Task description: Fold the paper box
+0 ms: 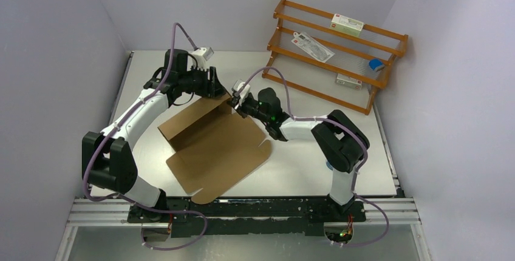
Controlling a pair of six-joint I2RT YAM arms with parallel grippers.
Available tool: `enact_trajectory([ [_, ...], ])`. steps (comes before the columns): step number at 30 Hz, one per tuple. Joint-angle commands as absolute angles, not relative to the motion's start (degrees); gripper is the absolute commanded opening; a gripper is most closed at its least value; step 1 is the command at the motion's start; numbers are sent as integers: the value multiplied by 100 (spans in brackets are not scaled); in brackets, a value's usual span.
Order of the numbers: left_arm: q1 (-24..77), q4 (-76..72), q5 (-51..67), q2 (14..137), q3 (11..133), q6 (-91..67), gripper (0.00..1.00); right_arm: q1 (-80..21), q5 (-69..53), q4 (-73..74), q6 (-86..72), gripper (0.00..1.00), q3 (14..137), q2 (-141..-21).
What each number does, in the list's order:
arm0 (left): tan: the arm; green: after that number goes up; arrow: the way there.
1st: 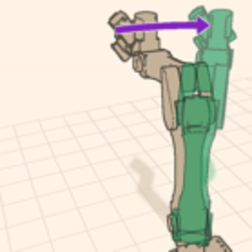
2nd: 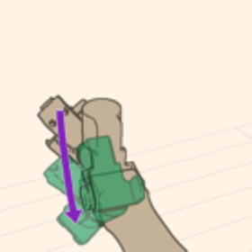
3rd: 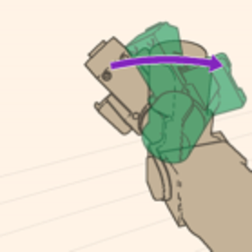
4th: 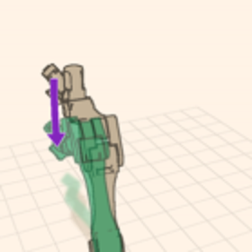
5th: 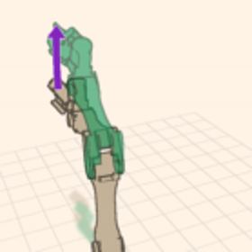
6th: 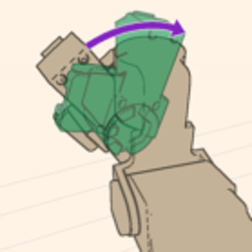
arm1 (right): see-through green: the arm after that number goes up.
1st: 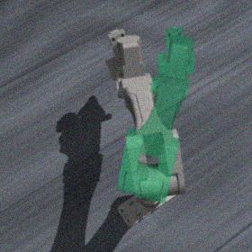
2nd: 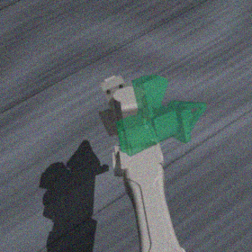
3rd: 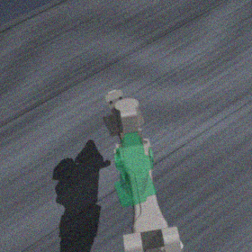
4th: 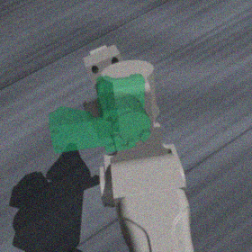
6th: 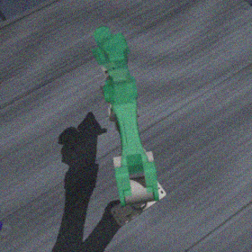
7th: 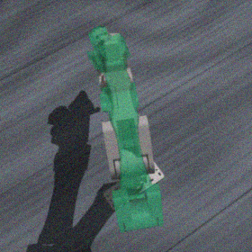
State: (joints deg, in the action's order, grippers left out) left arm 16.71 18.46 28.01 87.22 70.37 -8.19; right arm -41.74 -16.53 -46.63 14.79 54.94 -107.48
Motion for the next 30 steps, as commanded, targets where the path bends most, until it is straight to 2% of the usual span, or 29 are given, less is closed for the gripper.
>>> enact_trajectory([
  [1,1705,2066,3511,8720,6873,-979,56,-4199,-1107,-4310,1475,9,5665,-10266],
  [5,1705,2101,3428,8720,6884,-994,57,-4197,-671,-3390,1528,8,5853,-10139],
  [12,1586,2218,3108,9058,6893,-1018,59,-4183,-718,-3262,1596,9,5831,-10307],
  [19,1415,2231,3334,9658,6991,-1059,59,-4150,-915,-3982,1337,25,5829,-10707],
  [25,1408,2219,3560,9828,7009,-1068,59,-4042,-1523,-4742,1214,28,5807,-11078],
  [30,1380,2231,3627,9825,6988,-1068,59,-3955,-1925,-4992,1123,35,5902,-11332],
])
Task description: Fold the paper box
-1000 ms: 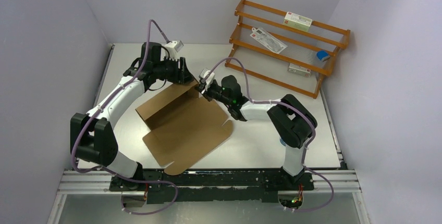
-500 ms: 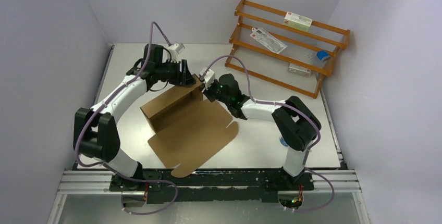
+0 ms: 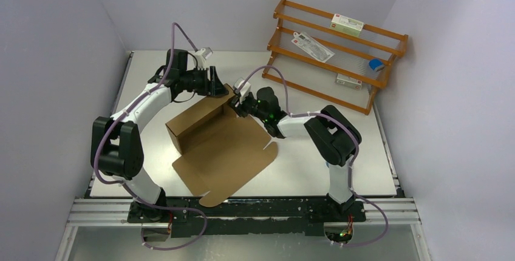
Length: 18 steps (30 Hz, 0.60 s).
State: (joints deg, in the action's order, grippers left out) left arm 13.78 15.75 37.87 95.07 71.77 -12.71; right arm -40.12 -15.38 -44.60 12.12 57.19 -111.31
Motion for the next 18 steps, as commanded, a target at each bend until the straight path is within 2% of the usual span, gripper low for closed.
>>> enact_trajectory([
  [1,1372,2225,3634,9816,6987,-1076,59,-3953,-1890,-5004,1139,36,5924,-11364],
  [6,1347,2201,3765,9811,6965,-1115,59,-3955,-1594,-5517,1036,32,5864,-11534],
  [11,1349,2176,3929,9843,6951,-1149,59,-3959,-1056,-5988,895,19,5833,-11652],
  [18,1336,2101,4098,9827,6896,-1221,59,-4169,-36,-6024,1248,12,5864,-11678],
])
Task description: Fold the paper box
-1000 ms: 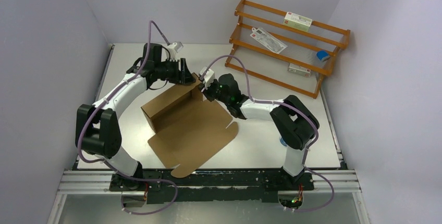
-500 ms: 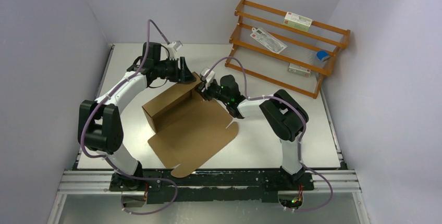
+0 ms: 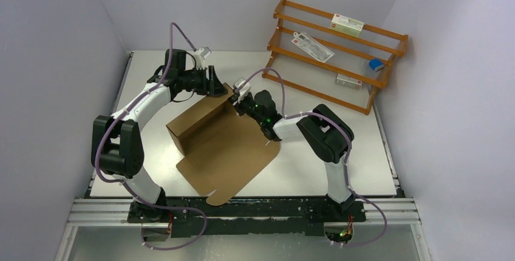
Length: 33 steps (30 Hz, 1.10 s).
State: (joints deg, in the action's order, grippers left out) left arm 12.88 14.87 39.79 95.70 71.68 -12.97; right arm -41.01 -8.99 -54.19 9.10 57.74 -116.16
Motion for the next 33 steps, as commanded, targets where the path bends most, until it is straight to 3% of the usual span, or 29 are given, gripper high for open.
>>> enact_trajectory([
  [1,1336,2101,4118,9832,6896,-1227,59,-4180,106,-6035,1269,11,5855,-11676],
  [15,1323,1964,4366,9842,6823,-1363,59,-4228,1153,-6489,526,10,5654,-11618],
  [22,1323,1945,4370,9834,6802,-1388,58,-4227,997,-6487,10,12,5741,-11656],
  [28,1318,2171,3775,9753,6920,-1223,59,-4221,582,-6689,-75,32,5552,-11459],
  [33,1282,2342,3134,9561,7066,-1064,59,-4218,433,-6504,-49,41,5412,-11284],
])
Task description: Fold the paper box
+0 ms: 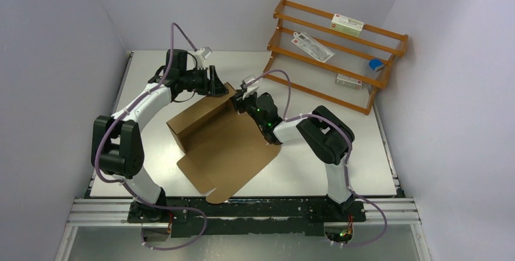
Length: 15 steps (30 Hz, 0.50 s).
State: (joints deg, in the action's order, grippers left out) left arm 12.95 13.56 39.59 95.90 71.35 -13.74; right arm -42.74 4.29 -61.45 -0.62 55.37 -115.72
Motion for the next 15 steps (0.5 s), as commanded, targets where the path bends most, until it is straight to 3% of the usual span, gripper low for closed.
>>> enact_trajectory([
  [1,1264,2335,3119,9520,7083,-1060,60,-4219,391,-6459,74,43,5387,-11266],
  [7,1257,2452,2610,9261,7429,-857,62,-4222,188,-5836,203,52,5213,-10933],
  [11,1257,2776,2133,9084,7936,-625,70,-4218,189,-5277,131,62,5057,-10529],
  [12,1257,2771,2040,8966,7978,-602,73,-4216,163,-5089,71,64,5013,-10412],
  [14,1276,2791,1872,8693,8014,-545,97,-4216,108,-4738,-124,68,4984,-10133],
  [15,1312,2794,1697,8530,8006,-504,98,-4216,128,-4507,-240,69,4988,-10027],
])
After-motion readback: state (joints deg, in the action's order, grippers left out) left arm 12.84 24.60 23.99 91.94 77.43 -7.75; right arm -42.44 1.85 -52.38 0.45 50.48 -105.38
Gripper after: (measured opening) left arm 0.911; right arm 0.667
